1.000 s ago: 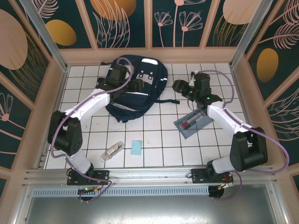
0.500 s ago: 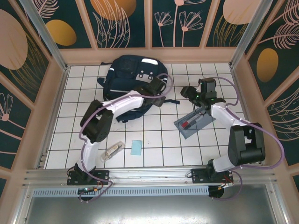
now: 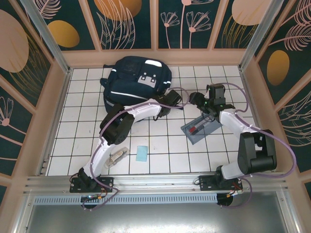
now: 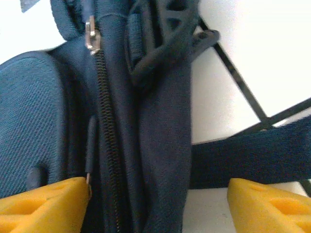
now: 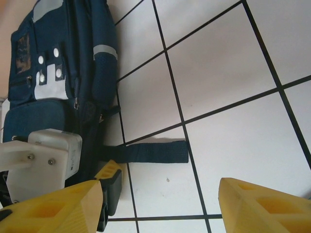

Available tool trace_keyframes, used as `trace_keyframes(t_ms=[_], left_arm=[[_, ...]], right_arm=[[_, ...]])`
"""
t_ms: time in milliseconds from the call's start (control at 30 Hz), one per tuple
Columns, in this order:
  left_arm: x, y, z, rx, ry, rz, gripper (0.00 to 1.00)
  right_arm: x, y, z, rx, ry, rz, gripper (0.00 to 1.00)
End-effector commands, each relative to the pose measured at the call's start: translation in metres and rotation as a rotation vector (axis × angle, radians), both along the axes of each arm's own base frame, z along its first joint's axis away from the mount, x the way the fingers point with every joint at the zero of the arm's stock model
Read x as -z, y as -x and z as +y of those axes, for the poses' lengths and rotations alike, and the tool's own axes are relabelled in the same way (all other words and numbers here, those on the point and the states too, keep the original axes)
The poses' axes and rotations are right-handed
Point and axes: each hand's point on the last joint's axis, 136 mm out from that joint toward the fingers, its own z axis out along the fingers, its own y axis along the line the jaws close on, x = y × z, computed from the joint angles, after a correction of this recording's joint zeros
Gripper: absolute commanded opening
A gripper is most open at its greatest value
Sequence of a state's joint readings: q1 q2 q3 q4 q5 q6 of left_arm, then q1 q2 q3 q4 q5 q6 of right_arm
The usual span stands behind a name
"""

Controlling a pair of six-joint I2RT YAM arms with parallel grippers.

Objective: Pack the student bag

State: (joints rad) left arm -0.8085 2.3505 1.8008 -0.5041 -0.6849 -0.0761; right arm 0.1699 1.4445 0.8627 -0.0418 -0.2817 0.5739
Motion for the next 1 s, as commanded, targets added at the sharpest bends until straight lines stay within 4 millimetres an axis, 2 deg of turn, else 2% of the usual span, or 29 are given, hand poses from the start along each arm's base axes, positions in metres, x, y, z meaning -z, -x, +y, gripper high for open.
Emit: trace_keyframes(t_ms=[0,100,200,233,333,467,567,667,833,967], left_arm=[[0.024,-0.005,0.061,-0.092,-0.251,-0.031,0.64],[0.018,-0.009,0.067,-0.094,-0.294,-0.082,0.31],[0.009,-0.012,0.061,-0.075,-0.250,-0.104,0.06],[0.003,-0.013,0.058,-0.069,-0.222,-0.109,0.00],[-0.019,-0.018,0.044,-0.044,-0.074,-0.102,0.00],[-0.067,-0.021,0.020,0.026,0.152,-0.059,0.00],[-0.105,-0.021,0.012,0.060,0.246,-0.055,0.00],[-0.133,-0.021,0.012,0.085,0.328,-0.061,0.00],[-0.161,-0.021,0.016,0.099,0.387,-0.062,0.00],[-0.172,-0.018,0.017,0.117,0.406,-0.059,0.00]], right_arm=[[-0.009,-0.001,-0.004,0.001,0.007,-0.043,0.65],[-0.009,-0.003,-0.003,0.000,-0.001,-0.044,0.65],[-0.010,-0.003,-0.002,0.001,-0.007,-0.046,0.65],[-0.011,-0.004,-0.002,0.000,-0.008,-0.049,0.65],[-0.013,-0.003,0.003,-0.028,-0.030,-0.064,0.64],[-0.019,0.001,0.030,-0.165,-0.083,-0.141,0.57],[-0.023,0.002,0.048,-0.261,-0.051,-0.232,0.56],[-0.029,0.003,0.068,-0.366,-0.011,-0.354,0.55],[-0.039,0.003,0.104,-0.563,-0.019,-0.507,0.57],[-0.039,-0.004,0.124,-0.667,-0.033,-0.588,0.56]])
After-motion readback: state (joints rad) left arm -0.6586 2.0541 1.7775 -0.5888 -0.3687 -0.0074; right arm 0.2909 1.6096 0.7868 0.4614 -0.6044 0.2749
